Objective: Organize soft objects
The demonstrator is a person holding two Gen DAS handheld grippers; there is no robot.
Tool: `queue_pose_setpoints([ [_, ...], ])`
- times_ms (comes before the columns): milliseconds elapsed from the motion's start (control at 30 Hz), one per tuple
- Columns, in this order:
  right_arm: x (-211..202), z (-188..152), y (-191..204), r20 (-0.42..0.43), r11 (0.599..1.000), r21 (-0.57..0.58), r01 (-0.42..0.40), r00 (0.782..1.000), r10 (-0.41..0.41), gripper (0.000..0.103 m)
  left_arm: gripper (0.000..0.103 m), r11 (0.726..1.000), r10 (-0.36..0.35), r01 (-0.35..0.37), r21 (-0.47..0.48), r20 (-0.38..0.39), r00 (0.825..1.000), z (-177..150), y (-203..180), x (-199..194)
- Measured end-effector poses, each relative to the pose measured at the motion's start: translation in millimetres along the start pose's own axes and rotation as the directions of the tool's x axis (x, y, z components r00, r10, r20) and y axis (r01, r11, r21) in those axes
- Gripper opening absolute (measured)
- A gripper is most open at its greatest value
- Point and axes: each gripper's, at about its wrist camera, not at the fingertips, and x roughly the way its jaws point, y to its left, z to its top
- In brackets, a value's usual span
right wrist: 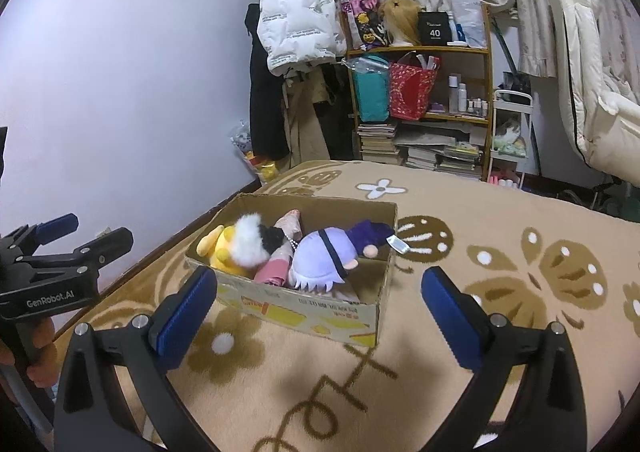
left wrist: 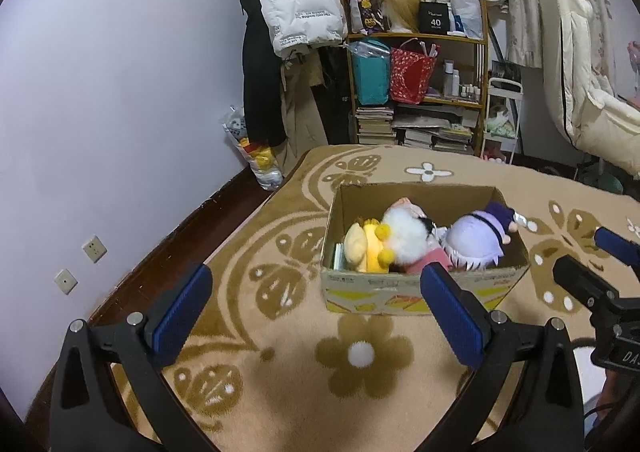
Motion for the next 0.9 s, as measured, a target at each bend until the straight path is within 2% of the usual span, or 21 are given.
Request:
queue_pose_setpoints([
  [167,-4,-7,2,-0.007,1.0,-0.004,0.014,1.0,-0.014,0.103,0.103,1.0,-0.002,0.002,0.005,-0.015,1.0,-8,-2,-2],
  [267,-9,-12,2,-0.004,1.0,-0.002,0.026,1.0,-0.026,0.103,0.103,0.999,0.029,-0.028,0.042,-0.012,1.0,-13,-6,-4],
  [600,-11,-14,0,-0.005,0.999,0.01,0.044,0.999,-0.044,0.103,0.103,0.999,-0.006,0.008,0.037,-0.04,0.999,-18,-9,-2],
  [900,-8,-15,-1,-0.032,0.999,0.015,0.044,0.999,-0.043,0.103,0.103,0.998,0.014,-0.012,0.063,-0.032,0.999,-19,-15,-2],
])
